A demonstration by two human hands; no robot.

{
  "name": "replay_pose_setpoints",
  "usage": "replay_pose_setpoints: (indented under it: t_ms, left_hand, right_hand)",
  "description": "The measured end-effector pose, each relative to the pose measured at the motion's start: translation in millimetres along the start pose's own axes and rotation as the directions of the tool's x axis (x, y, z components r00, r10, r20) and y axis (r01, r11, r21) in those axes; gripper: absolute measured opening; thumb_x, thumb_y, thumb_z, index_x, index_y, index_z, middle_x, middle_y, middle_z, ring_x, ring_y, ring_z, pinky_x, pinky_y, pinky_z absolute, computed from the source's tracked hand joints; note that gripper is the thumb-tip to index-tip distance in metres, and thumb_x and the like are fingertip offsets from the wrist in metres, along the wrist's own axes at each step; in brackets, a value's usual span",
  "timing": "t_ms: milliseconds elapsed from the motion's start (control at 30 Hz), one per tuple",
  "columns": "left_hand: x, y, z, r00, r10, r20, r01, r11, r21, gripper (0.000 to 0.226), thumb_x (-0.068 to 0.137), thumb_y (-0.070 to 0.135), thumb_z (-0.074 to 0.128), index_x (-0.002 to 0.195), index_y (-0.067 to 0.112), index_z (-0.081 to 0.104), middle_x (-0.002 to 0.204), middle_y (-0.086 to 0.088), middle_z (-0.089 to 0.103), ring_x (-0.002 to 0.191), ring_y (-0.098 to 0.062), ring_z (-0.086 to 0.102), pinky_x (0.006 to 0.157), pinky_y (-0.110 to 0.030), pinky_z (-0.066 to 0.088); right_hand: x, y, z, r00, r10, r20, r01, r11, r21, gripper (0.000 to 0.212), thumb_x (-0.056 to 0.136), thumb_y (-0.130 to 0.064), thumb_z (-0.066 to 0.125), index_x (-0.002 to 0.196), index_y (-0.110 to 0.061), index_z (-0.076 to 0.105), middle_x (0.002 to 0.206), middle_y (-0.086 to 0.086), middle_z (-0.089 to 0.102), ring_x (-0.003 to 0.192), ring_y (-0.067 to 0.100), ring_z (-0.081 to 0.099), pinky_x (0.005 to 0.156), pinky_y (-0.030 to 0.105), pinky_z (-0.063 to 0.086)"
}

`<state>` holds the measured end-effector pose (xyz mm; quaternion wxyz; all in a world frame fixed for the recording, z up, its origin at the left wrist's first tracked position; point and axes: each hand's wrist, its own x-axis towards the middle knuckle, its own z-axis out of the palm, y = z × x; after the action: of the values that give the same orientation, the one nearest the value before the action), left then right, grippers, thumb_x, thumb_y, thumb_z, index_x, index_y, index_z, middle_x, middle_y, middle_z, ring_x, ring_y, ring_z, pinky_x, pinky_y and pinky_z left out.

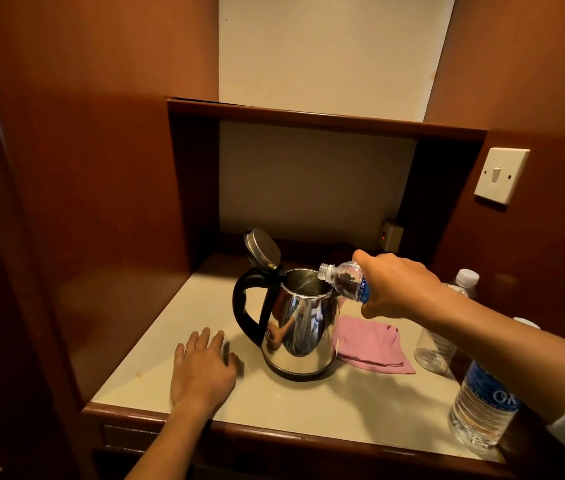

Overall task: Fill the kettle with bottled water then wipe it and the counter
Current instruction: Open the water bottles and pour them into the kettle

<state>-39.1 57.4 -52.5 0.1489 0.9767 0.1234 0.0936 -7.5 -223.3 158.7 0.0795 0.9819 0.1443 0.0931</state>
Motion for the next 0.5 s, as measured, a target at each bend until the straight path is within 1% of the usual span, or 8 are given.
replay_pose_setpoints:
  t_ms: [100,233,500]
  left_hand:
    - [0,-1,0,1.000,0.003,0.001,-0.003,1.000,-0.002,0.062,0.100,0.053,0.026,0.157,0.028,0.025,0.167,-0.001,0.018,0.155,-0.024,0.009,0.125,-0.046,0.007]
    - [-1,-2,0,1.000,0.002,-0.001,-0.002,1.000,0.004,0.062,0.100,0.054,0.025,0.157,0.028,0.026,0.167,-0.001,0.017,0.155,-0.024,0.009,0.125,-0.046,0.007]
    - [-2,1,-2,1.000,-0.010,-0.005,0.010,1.000,-0.020,0.062,0.100,0.051,0.028,0.157,0.028,0.025,0.167,-0.001,0.017,0.155,-0.022,0.008,0.125,-0.044,0.007]
  right_hand:
    - [0,1,-5,1.000,0.005,-0.001,-0.005,1.000,-0.011,0.070,0.072,-0.033,0.085,0.125,-0.026,0.039,0.106,0.002,0.062,0.084,0.019,0.061,0.069,0.036,0.060]
    - [0,3,-10,1.000,0.009,-0.008,-0.009,0.999,-0.041,0.071,0.071,-0.034,0.086,0.124,-0.025,0.039,0.104,0.002,0.062,0.085,0.021,0.062,0.069,0.038,0.061]
    - [-2,7,-19,1.000,0.020,-0.012,-0.021,0.995,-0.099,0.071,0.074,-0.032,0.085,0.127,-0.023,0.039,0.108,0.005,0.063,0.084,0.021,0.060,0.068,0.038,0.061]
